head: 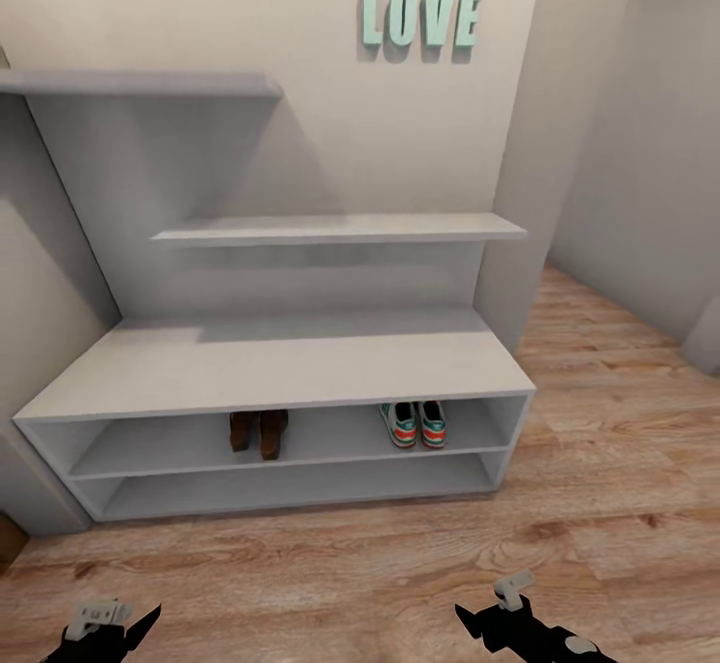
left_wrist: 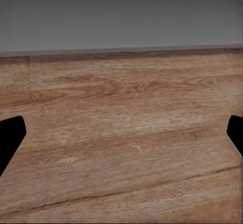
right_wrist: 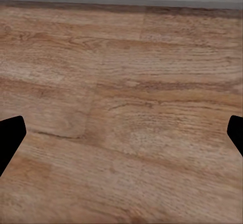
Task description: Pick up the two gym shoes and the two sandals from the corridor floor and place them onto the hallstand (shoe rack) in the corridor, making sure they are on the rack and not on the floor. Arrange them so the two gym shoes are next to each other and the two sandals are next to each other.
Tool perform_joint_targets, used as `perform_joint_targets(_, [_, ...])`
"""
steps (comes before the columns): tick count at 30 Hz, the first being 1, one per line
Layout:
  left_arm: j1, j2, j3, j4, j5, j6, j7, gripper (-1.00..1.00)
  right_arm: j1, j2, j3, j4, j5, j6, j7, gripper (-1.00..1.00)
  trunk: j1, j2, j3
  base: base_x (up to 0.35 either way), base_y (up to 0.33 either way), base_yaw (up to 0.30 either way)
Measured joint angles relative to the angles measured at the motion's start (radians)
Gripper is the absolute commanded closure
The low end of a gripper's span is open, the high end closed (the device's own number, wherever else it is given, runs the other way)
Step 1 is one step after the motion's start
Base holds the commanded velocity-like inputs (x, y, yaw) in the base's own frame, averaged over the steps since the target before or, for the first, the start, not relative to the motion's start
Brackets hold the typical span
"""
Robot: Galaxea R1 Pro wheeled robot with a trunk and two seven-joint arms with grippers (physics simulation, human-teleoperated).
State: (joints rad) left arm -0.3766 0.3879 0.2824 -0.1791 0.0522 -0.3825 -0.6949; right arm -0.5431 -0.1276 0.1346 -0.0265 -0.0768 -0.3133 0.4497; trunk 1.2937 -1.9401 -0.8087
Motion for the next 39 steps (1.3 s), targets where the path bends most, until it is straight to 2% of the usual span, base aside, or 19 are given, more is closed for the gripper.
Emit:
perform_joint_targets(5, [0.000,0.000,-0.001,0.038,-0.002,-0.001,0.005,-1.00,0.011,-0.002,0.000,0.001,0.001,0.000,-0.010,-1.00,-0.019,0.035,0.016,0.000,0.000,0.000])
perform_joint_targets(16, [0.021,0.001,-0.006,0.123,-0.010,-0.002,0.063,-1.00,0.110,-0.001,0.001,0.001,0.002,0.002,-0.021,-1.00,-0.061,0.112,0.050,0.000,0.000,0.000])
perform_joint_targets(22, [0.038,0.001,-0.005,0.134,-0.008,-0.003,0.074,-1.00,0.137,-0.001,0.001,0.001,0.002,0.002,-0.022,-1.00,-0.084,0.154,0.069,0.000,0.000,0.000])
perform_joint_targets(39, [0.043,0.000,-0.005,0.137,-0.003,-0.003,0.079,-1.00,0.146,0.000,0.000,0.001,0.002,0.002,-0.022,-1.00,-0.084,0.154,0.069,0.000,0.000,0.000])
